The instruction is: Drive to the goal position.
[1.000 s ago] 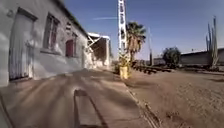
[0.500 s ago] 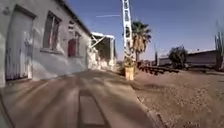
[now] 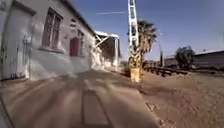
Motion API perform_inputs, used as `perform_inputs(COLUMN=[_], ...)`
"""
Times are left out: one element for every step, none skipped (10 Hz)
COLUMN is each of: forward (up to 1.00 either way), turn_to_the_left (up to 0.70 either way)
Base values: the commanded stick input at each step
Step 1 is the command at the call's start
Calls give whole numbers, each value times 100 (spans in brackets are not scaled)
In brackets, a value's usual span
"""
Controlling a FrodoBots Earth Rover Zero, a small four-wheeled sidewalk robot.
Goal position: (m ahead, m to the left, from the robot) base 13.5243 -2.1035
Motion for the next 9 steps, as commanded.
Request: perform_inputs(forward=[70, 70, 70, 70, 70, 70, 70, 70, 70], turn_to_the_left=[0, 0, 0, 0, 0, 0, 0, 0, 0])
